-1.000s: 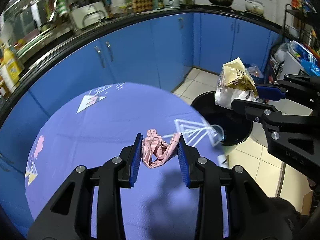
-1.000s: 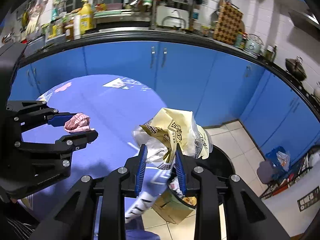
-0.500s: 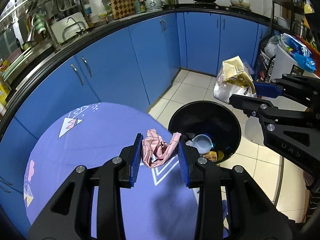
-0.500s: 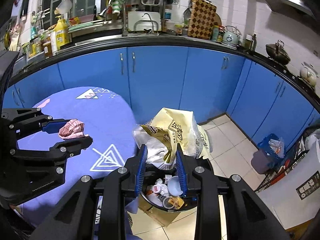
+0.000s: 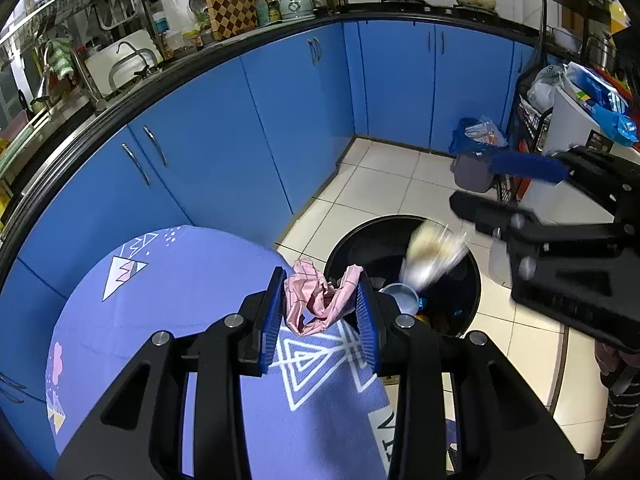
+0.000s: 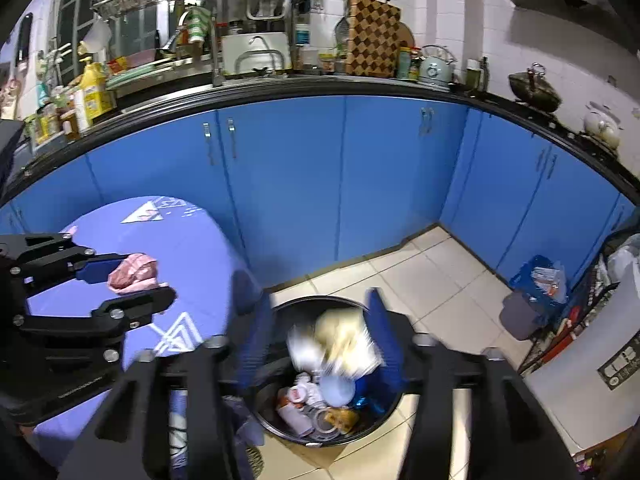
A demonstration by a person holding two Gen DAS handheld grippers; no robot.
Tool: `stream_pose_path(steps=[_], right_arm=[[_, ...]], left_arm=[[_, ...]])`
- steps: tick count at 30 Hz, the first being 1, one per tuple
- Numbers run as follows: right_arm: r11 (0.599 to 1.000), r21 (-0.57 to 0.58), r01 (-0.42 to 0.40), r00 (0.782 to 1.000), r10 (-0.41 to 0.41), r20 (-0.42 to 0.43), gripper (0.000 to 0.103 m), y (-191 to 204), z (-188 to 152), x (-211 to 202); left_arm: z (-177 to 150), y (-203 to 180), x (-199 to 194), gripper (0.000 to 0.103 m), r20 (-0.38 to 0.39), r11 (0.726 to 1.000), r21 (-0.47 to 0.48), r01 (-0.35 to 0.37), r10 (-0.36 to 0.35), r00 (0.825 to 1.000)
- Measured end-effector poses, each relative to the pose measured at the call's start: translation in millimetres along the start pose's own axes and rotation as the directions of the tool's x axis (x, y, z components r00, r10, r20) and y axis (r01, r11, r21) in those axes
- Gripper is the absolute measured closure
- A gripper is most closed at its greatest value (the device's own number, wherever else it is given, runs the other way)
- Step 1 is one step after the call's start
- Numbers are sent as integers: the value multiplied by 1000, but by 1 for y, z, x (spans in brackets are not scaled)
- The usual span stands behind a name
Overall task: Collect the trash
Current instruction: 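Open the right tool to drop the snack bag while the left tool drops the pink cloth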
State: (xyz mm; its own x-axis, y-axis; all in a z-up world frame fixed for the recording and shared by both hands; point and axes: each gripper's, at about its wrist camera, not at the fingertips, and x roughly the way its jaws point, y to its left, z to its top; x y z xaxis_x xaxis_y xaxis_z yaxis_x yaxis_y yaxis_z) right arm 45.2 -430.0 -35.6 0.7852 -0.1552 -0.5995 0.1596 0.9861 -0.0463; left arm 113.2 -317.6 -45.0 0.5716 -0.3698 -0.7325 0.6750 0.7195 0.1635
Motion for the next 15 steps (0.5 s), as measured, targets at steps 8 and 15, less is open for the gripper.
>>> stream_pose_path(steps=[8,15], right_arm=[[999,19,41,999,-41,4,26,-19,-10,2],[997,20,81,997,-81,-7,26,-30,-16,3]], left_arm=[[8,-11,13,67,-12,1000,18,15,-15,1000],[17,-24,19,66,-12,999,43,30,-30,999]])
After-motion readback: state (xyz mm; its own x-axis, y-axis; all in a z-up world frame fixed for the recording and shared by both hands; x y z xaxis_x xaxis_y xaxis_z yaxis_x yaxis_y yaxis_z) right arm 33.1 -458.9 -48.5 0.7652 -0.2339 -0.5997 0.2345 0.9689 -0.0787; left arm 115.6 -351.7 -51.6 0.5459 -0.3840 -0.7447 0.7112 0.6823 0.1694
